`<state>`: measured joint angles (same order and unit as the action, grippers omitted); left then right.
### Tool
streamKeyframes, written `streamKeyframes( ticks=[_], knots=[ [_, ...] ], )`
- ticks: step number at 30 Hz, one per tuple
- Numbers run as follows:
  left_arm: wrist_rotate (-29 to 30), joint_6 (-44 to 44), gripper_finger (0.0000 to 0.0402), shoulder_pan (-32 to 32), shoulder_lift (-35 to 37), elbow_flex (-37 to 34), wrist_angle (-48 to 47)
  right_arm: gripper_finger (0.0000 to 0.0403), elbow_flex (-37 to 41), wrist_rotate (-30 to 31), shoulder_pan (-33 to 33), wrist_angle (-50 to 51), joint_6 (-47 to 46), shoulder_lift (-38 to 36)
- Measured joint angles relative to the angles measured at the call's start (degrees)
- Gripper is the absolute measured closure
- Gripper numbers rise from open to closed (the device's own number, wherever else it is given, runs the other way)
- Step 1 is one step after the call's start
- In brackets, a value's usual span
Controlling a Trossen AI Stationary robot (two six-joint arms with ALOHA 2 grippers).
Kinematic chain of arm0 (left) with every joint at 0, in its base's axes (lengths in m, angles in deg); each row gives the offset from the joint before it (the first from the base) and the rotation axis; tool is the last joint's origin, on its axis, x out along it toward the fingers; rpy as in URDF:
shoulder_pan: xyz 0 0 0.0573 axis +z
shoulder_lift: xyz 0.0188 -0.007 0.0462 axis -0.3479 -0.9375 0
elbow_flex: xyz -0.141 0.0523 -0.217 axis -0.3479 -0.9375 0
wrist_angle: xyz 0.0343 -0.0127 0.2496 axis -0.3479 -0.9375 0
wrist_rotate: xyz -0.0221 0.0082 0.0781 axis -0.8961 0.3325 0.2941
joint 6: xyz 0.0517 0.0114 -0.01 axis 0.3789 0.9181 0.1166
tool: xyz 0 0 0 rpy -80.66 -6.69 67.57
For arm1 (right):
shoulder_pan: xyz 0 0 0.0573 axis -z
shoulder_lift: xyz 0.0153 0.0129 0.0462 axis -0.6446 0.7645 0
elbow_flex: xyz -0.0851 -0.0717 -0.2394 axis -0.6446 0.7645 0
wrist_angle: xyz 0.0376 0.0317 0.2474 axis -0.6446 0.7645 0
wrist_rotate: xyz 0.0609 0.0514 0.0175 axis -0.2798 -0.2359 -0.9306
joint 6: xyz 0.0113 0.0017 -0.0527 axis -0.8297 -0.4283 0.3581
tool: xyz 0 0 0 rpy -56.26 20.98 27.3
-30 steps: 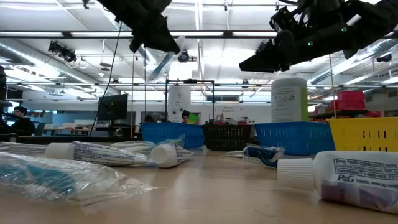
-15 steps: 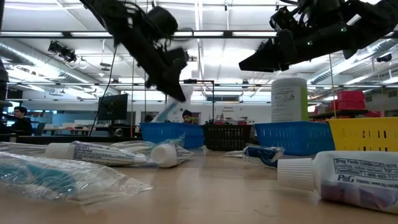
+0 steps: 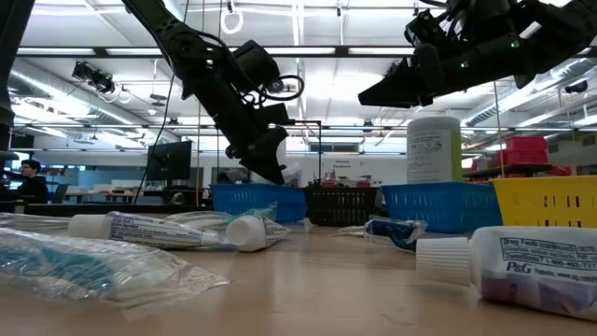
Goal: Pick & Place Travel size toiletries
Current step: Put the top left blue toothbrush into the left blue basket, then put the right blue razor into the black basket
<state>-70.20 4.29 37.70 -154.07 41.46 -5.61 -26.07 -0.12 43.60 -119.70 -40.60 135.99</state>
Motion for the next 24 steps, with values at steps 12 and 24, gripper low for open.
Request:
streamKeyframes(
  ticks=[12,24],
  knots=[
    [0.05,-1.68,0.0252,-0.31,1.48,-0.02,0.37,0.0159,0.0,-0.01,0.0,0.86,0.0,0.0],
    [0.09,-3.23,0.0263,-4.9,20.54,-0.02,-6.71,0.0153,0.0,-0.63,-0.04,0.91,-0.68,0.0]
  ],
)
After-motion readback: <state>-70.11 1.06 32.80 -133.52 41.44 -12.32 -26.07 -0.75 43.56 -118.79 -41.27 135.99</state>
